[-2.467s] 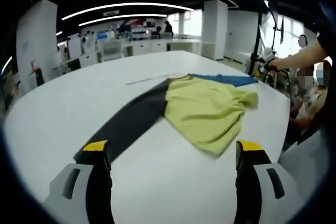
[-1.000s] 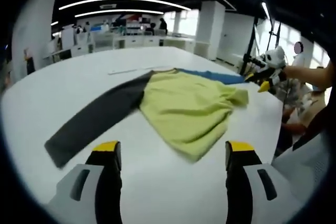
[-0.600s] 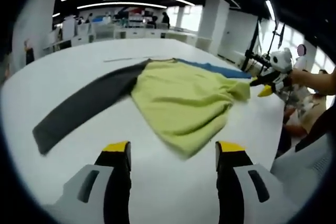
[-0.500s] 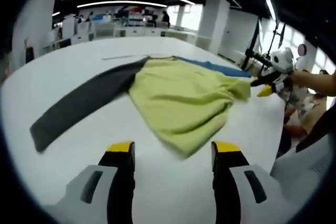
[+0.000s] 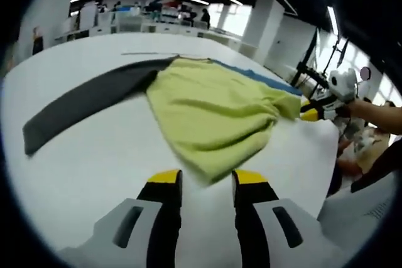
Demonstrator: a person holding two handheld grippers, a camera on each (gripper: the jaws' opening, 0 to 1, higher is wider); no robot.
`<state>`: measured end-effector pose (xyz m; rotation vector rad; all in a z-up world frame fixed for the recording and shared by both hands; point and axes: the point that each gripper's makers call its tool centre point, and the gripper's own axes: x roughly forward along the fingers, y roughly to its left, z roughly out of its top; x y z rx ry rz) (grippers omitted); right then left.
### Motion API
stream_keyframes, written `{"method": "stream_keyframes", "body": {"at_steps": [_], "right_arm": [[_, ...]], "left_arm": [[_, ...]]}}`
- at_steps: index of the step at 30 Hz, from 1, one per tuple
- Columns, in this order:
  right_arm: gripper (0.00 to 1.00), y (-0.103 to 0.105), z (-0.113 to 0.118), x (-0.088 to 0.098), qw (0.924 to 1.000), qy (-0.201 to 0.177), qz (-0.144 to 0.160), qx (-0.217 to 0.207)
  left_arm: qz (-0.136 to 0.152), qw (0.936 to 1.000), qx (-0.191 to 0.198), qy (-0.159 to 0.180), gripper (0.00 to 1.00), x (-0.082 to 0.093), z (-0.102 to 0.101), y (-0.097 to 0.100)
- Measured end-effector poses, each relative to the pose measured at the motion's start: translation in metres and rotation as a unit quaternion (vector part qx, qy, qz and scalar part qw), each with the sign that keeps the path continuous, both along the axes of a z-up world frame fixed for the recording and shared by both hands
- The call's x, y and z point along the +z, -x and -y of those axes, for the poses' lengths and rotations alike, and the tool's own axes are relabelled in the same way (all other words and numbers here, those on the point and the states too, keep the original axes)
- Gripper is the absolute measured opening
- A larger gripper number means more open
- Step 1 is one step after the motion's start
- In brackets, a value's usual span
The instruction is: Fold the garment on the visible template until the final outline fits inside the template.
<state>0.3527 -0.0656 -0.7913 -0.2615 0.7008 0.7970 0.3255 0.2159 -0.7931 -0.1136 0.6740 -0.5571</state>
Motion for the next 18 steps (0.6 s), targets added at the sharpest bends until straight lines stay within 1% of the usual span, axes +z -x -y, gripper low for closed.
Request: {"method": "stream_keyframes", "body": {"at_steps": [3,4,5,7,8,11,15,18], "right_arm": [[0.07,0.003,-0.006,0.000,1.0000,-0.002,-0.001,-0.003],[0.06,0.003,-0.007,0.001,1.0000,-0.002,0.001,-0.005],[0.05,0.003,-0.007,0.001,0.9999,-0.004,0.002,-0.009],[0.02,0.003,-0.008,0.002,0.9999,-0.007,0.002,-0.013],[0.00,0.004,-0.009,0.002,0.9999,-0.010,0.001,-0.014],[0.00,0.005,-0.011,0.003,0.9997,-0.014,-0.001,-0.018],[0.00,0.007,-0.015,0.007,0.9992,-0.030,-0.016,-0.021],[0.00,0.011,-0.018,0.016,0.9988,-0.042,-0.020,-0.016]], "left_arm": [[0.000,1.0000,-0.005,0.006,0.22,0.000,0.007,0.000],[-0.001,0.9999,-0.005,0.010,0.19,0.001,0.008,0.000],[0.004,0.9998,0.000,0.019,0.16,0.003,0.009,-0.002],[0.004,0.9995,0.008,0.029,0.12,0.003,0.009,-0.004],[0.004,0.9994,0.011,0.031,0.10,0.003,0.009,-0.005],[0.008,0.9993,0.017,0.033,0.03,0.004,0.008,-0.007],[0.010,0.9986,0.021,0.047,0.01,0.009,0.005,-0.007],[0.018,0.9979,0.024,0.057,0.01,0.020,0.003,-0.008]]}}
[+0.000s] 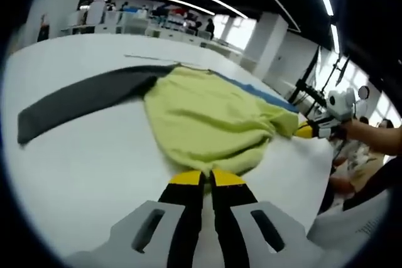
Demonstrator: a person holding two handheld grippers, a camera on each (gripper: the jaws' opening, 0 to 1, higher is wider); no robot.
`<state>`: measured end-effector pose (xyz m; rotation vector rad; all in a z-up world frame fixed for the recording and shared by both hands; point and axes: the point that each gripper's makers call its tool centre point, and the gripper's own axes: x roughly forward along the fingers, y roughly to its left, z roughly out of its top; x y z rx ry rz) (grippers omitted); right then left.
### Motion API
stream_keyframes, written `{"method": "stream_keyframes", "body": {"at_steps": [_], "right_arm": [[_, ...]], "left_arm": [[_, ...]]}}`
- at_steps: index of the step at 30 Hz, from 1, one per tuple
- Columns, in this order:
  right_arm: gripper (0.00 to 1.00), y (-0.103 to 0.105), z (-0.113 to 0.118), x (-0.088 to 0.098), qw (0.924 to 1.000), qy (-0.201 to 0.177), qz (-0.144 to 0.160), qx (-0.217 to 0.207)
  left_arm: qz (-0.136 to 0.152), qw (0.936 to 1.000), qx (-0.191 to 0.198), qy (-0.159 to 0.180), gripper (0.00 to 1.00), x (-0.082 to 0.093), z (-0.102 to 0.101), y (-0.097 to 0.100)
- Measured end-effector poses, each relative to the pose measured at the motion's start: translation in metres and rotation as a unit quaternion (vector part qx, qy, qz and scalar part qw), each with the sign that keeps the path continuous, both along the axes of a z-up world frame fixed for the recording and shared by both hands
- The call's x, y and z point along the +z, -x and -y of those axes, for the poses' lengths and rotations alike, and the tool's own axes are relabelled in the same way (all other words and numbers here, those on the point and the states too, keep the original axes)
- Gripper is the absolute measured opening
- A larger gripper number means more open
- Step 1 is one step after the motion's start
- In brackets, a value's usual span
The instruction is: Fold the garment on the visible template until the final outline fits inside the template.
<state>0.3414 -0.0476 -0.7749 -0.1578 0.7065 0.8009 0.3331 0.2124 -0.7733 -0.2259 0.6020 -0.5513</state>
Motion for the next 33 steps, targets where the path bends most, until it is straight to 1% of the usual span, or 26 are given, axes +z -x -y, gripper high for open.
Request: {"method": "stream_keyframes", "body": {"at_steps": [5,7,11,16,18,19,20,21,22,24,26,27,29,30,31,33], "right_arm": [[0.00,0.002,0.001,0.016,0.9999,-0.013,-0.004,0.000],[0.00,0.003,0.000,0.026,0.9996,-0.027,-0.003,-0.002],[0.00,0.004,0.001,0.042,0.9987,-0.050,-0.010,-0.012],[0.00,0.006,0.004,0.059,0.9965,-0.075,-0.021,-0.030],[0.00,0.008,0.005,0.065,0.9937,-0.097,-0.036,-0.045],[0.00,0.009,0.005,0.067,0.9913,-0.109,-0.048,-0.056],[0.00,0.009,0.007,0.066,0.9902,-0.113,-0.054,-0.063],[0.00,0.008,0.010,0.065,0.9894,-0.113,-0.059,-0.069],[0.00,0.008,0.010,0.064,0.9892,-0.112,-0.061,-0.072],[0.00,0.007,0.015,0.056,0.9873,-0.107,-0.075,-0.091],[0.00,0.006,0.020,0.044,0.9868,-0.092,-0.084,-0.104],[0.00,0.006,0.023,0.037,0.9864,-0.082,-0.091,-0.109],[0.00,0.008,0.025,0.027,0.9849,-0.076,-0.103,-0.117],[0.00,0.007,0.025,0.024,0.9844,-0.077,-0.104,-0.119],[0.00,0.008,0.026,0.020,0.9824,-0.077,-0.113,-0.127],[0.00,0.010,0.033,0.008,0.9813,-0.060,-0.120,-0.138]], "left_arm": [[0.023,0.9997,-0.005,-0.002,0.00,0.021,-0.002,-0.001],[0.028,0.9995,-0.010,-0.004,0.00,0.027,-0.002,-0.001],[0.044,0.9985,-0.025,-0.022,0.00,0.041,-0.004,0.000],[0.043,0.9980,-0.032,-0.034,0.00,0.053,-0.009,0.006],[0.042,0.9980,-0.031,-0.034,0.00,0.057,-0.012,0.009],[0.038,0.9984,-0.028,-0.030,0.00,0.057,-0.015,0.010],[0.031,0.9988,-0.023,-0.029,0.00,0.056,-0.018,0.011],[0.017,0.9992,-0.018,-0.031,0.00,0.053,-0.021,0.014],[0.019,0.9991,-0.019,-0.034,0.00,0.052,-0.023,0.014],[0.017,0.9990,-0.015,-0.039,0.00,0.047,-0.027,0.015],[0.004,0.9992,-0.012,-0.038,0.00,0.040,-0.029,0.016],[0.002,0.9991,-0.013,-0.039,0.00,0.037,-0.028,0.015],[-0.018,0.9984,-0.015,-0.052,0.00,0.026,-0.028,0.018],[-0.022,0.9978,-0.017,-0.059,0.00,0.020,-0.028,0.019],[-0.024,0.9977,-0.016,-0.062,0.00,0.017,-0.028,0.019],[-0.036,0.9972,-0.013,-0.064,0.00,0.009,-0.030,0.020]]}}
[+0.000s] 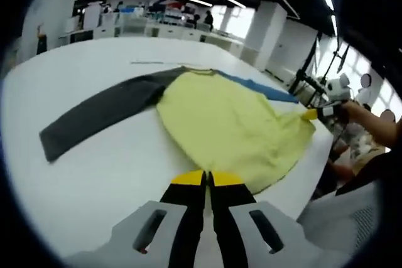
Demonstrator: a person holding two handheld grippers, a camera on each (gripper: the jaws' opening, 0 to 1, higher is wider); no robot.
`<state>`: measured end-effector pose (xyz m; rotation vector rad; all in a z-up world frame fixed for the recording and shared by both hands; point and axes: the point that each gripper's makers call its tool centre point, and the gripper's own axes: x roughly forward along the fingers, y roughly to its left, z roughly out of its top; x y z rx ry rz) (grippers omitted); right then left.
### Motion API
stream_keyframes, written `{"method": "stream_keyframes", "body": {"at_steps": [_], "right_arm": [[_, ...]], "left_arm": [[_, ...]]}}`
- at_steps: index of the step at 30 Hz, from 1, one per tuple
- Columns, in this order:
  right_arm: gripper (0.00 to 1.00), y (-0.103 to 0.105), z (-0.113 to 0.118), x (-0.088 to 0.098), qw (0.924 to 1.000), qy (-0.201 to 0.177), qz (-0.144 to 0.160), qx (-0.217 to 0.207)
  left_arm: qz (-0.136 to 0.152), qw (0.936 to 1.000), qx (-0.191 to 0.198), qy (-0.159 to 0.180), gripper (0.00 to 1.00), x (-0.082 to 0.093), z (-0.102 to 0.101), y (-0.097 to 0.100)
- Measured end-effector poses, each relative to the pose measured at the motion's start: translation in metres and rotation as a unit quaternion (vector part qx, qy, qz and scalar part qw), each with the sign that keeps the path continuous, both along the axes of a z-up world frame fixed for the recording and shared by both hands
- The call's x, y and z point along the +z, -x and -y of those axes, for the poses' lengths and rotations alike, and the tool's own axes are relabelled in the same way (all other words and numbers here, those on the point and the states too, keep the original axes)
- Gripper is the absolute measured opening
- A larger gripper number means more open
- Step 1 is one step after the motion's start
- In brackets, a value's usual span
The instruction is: Fold the garment on the visible template until the final outline fits inside the template.
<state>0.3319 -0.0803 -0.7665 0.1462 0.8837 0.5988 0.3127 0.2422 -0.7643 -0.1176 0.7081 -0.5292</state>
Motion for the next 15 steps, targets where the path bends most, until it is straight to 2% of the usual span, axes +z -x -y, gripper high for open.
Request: {"method": "stream_keyframes", "body": {"at_steps": [1,6,15], "right_arm": [[0.00,0.002,0.005,-0.007,0.9998,0.016,-0.007,-0.002],[0.00,0.004,0.008,-0.018,0.9996,0.017,-0.017,-0.012],[0.00,0.005,0.011,-0.022,0.9995,0.022,-0.015,-0.019]], "left_arm": [[-0.004,1.0000,0.005,-0.003,0.00,-0.004,-0.002,0.000],[-0.014,0.9998,0.012,-0.001,0.00,-0.012,-0.004,0.002],[-0.009,0.9999,0.008,-0.007,0.00,-0.016,-0.004,0.003]]}}
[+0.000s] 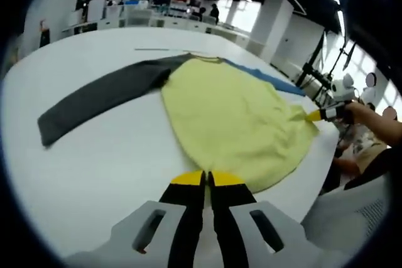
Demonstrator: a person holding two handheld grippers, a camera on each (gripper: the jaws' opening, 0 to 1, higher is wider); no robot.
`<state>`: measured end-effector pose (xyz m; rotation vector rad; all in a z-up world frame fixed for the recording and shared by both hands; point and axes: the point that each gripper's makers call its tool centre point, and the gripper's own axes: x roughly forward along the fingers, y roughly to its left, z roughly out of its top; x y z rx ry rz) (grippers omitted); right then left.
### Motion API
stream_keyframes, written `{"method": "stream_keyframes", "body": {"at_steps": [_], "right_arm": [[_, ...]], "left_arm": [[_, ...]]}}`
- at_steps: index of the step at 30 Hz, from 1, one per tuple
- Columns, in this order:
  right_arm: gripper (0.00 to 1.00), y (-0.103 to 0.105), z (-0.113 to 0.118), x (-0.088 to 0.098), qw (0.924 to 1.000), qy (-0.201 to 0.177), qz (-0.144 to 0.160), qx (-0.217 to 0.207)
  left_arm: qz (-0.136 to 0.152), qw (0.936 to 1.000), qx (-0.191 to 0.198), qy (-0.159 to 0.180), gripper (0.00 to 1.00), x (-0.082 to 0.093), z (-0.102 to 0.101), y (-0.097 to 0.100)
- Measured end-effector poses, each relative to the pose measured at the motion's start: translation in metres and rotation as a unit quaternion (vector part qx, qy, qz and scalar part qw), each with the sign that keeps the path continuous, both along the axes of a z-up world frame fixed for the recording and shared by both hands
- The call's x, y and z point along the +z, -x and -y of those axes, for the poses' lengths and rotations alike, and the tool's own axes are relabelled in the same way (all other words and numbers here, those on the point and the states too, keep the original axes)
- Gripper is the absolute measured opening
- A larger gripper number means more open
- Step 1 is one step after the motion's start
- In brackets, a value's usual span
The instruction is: Fold the garment on the visible template until the final outline fits inside the template.
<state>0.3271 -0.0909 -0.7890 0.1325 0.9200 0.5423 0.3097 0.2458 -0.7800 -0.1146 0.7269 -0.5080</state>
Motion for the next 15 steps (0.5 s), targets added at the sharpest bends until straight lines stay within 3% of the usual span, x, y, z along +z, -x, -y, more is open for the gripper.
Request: {"method": "stream_keyframes", "body": {"at_steps": [5,10,15], "right_arm": [[0.05,0.003,0.000,0.001,1.0000,0.003,0.002,0.005],[0.12,0.011,-0.002,0.004,1.0000,-0.001,-0.002,0.010],[0.15,0.024,0.001,0.001,0.9995,0.025,-0.005,0.020]], "left_arm": [[0.011,0.9999,-0.012,-0.003,0.02,0.003,0.001,0.001],[0.022,0.9994,-0.028,0.001,0.11,0.009,0.001,0.004],[0.021,0.9987,-0.047,-0.009,0.17,0.007,0.000,0.009]]}}
